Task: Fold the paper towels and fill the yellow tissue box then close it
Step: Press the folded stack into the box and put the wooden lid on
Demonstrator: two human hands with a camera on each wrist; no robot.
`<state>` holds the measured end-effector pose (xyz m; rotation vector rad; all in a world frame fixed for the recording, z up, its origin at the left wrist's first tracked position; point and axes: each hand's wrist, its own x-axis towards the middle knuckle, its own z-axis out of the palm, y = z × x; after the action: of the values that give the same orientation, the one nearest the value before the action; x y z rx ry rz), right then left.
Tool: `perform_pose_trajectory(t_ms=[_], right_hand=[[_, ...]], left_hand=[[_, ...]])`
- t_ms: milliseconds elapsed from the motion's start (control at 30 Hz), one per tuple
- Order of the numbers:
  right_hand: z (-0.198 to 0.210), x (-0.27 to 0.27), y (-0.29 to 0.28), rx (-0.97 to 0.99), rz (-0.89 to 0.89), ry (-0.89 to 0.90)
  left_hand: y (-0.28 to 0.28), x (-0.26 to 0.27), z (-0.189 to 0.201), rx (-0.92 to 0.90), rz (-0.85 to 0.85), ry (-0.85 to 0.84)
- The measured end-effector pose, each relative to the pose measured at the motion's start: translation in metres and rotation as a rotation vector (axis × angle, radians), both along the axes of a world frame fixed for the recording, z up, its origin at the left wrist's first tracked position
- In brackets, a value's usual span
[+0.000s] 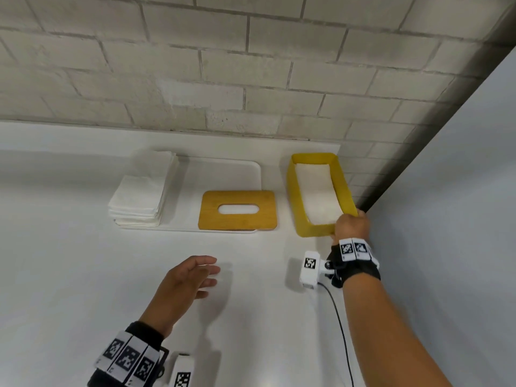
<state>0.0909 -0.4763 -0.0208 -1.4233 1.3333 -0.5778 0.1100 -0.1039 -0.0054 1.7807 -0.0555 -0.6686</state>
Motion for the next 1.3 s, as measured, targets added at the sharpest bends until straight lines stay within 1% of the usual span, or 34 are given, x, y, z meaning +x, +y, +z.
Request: perform_pose_trajectory(t_ms=[67,167,200,233,267,333,400,433,467,533,633,700,800,900,967,1033,1100,1200,1300], right_hand=[[-0.009,-0.021,0.012,-0.026,-0.081,-0.05],[-0.024,-0.056,0.023,-0.115,-0.095,-0.094],[-0.02,-0.067,0.031,-0.142,-0.082,-0.101],[-0.003,-0.079,0.044,-0.179,-0.051,-0.1],[0.013,-0.088,0.056,-0.226,0.003,-0.093],[0.039,-0.099,0.072,-0.318,0.167,-0.06],[0.059,-0.099,0.09,-0.379,0.377,-0.045],[0.066,-0.096,0.101,-0.411,0.494,-0.042],[0.069,-0.091,0.113,-0.447,0.607,-0.047],[0.066,-0.075,0.134,-0.496,0.775,-0.043],[0.053,-0.046,0.163,-0.506,0.926,0.024],[0.04,-0.03,0.18,-0.494,0.992,0.059],[0.027,-0.015,0.203,-0.447,1.044,0.083],[0.025,-0.005,0.219,-0.409,1.086,0.081],[0.025,0.002,0.227,-0.351,1.066,0.04],[0.025,0.008,0.235,-0.244,1.031,-0.005],[0.022,0.01,0.243,-0.17,1.01,-0.024],[0.014,0.012,0.255,-0.189,1.014,0.033],[0.008,0.017,0.269,-0.167,0.974,0.04]], left_hand=[[-0.007,-0.005,0.002,-0.002,-0.02,-0.022],[-0.016,-0.012,0.008,-0.033,-0.04,-0.066],[-0.018,-0.014,0.011,-0.051,-0.04,-0.08],[-0.02,-0.015,0.014,-0.075,-0.033,-0.091],[-0.021,-0.016,0.016,-0.102,-0.017,-0.101],[-0.019,-0.017,0.023,-0.157,0.043,-0.111],[-0.01,-0.014,0.031,-0.199,0.1,-0.109],[-0.004,-0.012,0.033,-0.189,0.115,-0.118],[0.004,-0.01,0.036,-0.149,0.113,-0.144],[0.023,-0.009,0.037,-0.017,0.092,-0.22],[0.057,-0.004,0.02,0.154,0.107,-0.345],[0.077,-0.003,0.006,0.236,0.118,-0.379],[0.101,-0.004,-0.005,0.254,0.174,-0.361],[0.123,-0.006,-0.005,0.258,0.207,-0.331],[0.138,-0.004,-0.005,0.278,0.232,-0.296],[0.153,-0.001,-0.001,0.302,0.249,-0.245],[0.167,0.003,0.001,0.346,0.221,-0.211],[0.18,0.016,0.001,0.432,0.127,-0.233],[0.185,0.029,-0.003,0.437,0.084,-0.253]])
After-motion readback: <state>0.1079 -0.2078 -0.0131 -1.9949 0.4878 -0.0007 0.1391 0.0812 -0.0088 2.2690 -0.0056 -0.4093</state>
